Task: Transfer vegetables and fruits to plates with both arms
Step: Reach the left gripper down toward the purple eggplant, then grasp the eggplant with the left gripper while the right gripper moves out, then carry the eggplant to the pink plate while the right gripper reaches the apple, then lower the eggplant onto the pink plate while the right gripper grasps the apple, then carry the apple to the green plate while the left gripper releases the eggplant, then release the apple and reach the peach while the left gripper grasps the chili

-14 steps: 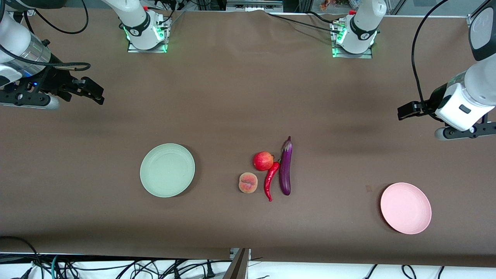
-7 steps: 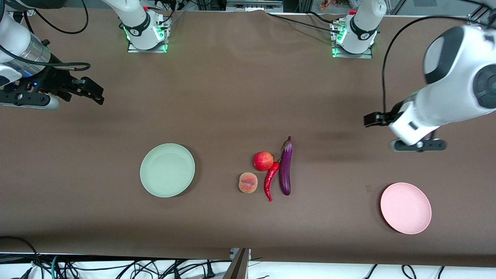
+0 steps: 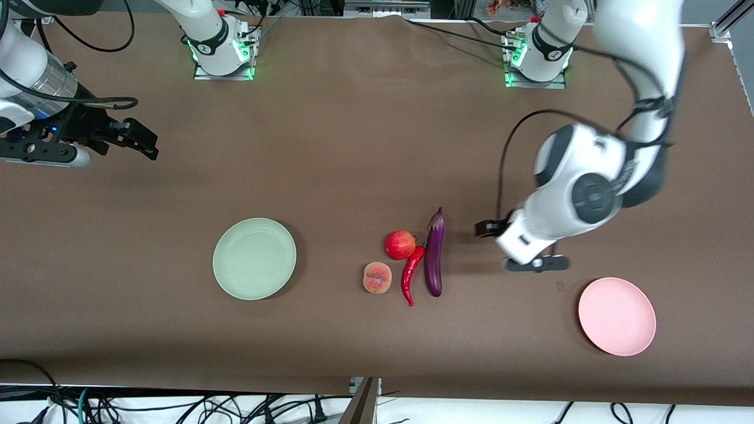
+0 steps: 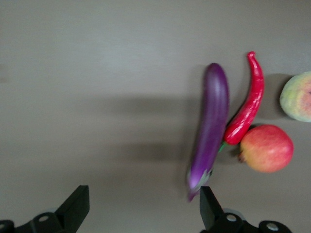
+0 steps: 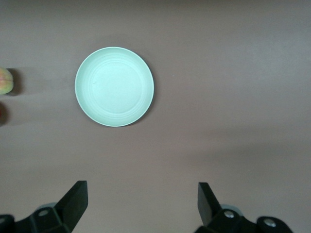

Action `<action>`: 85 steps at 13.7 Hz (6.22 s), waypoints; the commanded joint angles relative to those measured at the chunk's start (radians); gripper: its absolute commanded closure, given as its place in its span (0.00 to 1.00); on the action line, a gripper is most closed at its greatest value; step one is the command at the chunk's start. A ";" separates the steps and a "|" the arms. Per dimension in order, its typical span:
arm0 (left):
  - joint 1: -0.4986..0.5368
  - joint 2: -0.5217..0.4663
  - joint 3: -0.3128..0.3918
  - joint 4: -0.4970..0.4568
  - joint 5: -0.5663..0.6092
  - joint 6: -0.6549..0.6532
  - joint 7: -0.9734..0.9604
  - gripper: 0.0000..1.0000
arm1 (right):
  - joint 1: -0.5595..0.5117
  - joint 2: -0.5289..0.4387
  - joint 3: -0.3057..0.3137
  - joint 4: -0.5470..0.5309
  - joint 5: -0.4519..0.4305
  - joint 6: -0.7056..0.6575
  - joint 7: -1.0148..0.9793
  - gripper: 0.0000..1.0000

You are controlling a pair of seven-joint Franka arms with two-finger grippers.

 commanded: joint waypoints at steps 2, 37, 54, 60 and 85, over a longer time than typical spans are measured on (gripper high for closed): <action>-0.074 0.143 0.011 0.037 -0.010 0.199 -0.055 0.00 | -0.024 0.024 -0.002 -0.003 -0.019 0.060 0.003 0.00; 0.283 0.199 0.126 0.049 0.112 0.391 0.441 1.00 | 0.513 0.844 -0.002 0.400 0.160 0.778 1.178 0.00; 0.349 0.278 0.120 0.163 0.097 0.453 0.503 0.00 | 0.633 1.049 -0.099 0.512 0.097 0.936 1.328 0.61; 0.315 0.179 0.106 0.200 0.033 0.171 0.488 0.00 | 0.483 0.883 -0.068 0.512 0.163 0.685 1.107 1.00; -0.257 0.381 0.112 0.186 -0.004 0.387 -0.079 0.00 | 0.335 0.896 0.018 0.484 0.165 0.756 0.835 0.00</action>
